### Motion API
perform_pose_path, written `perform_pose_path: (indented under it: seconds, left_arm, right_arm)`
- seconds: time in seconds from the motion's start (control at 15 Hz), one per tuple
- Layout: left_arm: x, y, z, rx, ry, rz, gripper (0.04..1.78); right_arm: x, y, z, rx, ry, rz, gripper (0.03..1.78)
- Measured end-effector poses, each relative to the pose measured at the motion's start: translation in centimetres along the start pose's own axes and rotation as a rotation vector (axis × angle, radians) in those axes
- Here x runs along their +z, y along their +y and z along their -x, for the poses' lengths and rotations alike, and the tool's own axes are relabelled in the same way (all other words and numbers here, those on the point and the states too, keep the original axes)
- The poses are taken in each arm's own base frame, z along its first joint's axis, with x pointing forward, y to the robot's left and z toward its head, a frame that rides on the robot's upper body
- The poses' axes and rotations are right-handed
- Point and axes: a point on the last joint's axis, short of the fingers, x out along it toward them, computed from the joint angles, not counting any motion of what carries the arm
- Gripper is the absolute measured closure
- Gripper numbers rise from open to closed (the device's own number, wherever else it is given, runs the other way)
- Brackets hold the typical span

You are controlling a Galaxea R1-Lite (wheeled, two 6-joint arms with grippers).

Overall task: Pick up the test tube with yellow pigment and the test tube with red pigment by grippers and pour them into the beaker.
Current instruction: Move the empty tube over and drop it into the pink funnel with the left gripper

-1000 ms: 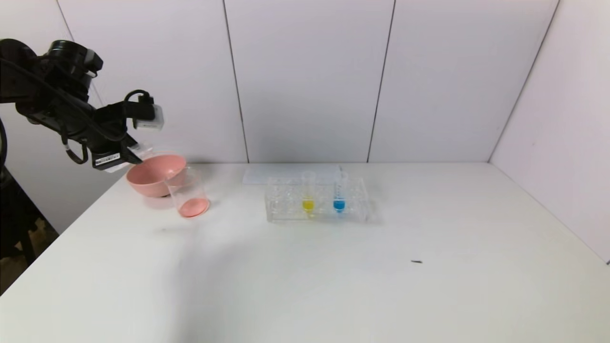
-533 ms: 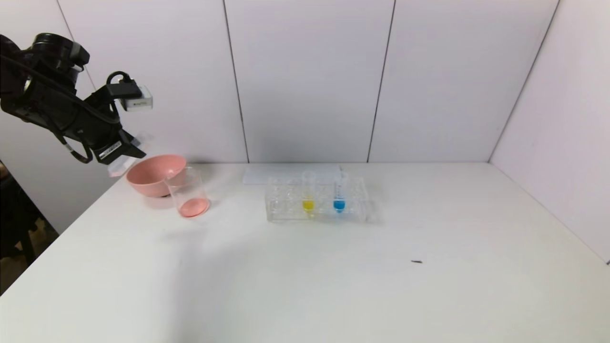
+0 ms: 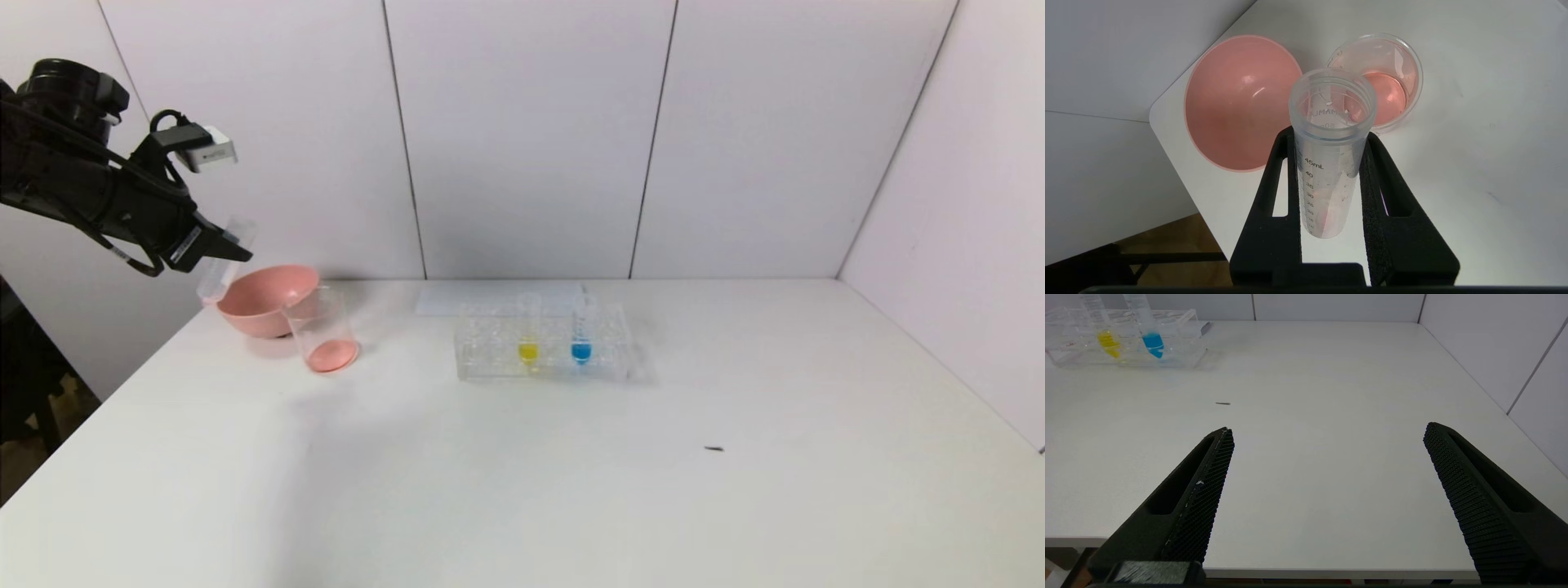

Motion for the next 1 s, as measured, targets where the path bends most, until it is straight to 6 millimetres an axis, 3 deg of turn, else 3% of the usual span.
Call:
perform_pose_path:
  seconds: [0.33,0.67,1.0]
  left_arm:
    - [0.0,0.8,-0.9,0.06,-0.071,0.187,1.38]
    - [-0.8,1.6,-3.8,0.147,-0.223,0.352,1.38]
    - [-1.8,2.5,-7.1,0.21,-0.313,0.399,1.38]
  right_arm:
    - [0.0,0.0,0.0,0.0,0.0,0.0,0.11]
    - [0.0,0.0,0.0,0.0,0.0,0.0,0.11]
    - [0.0,0.0,0.0,0.0,0.0,0.0,0.11]
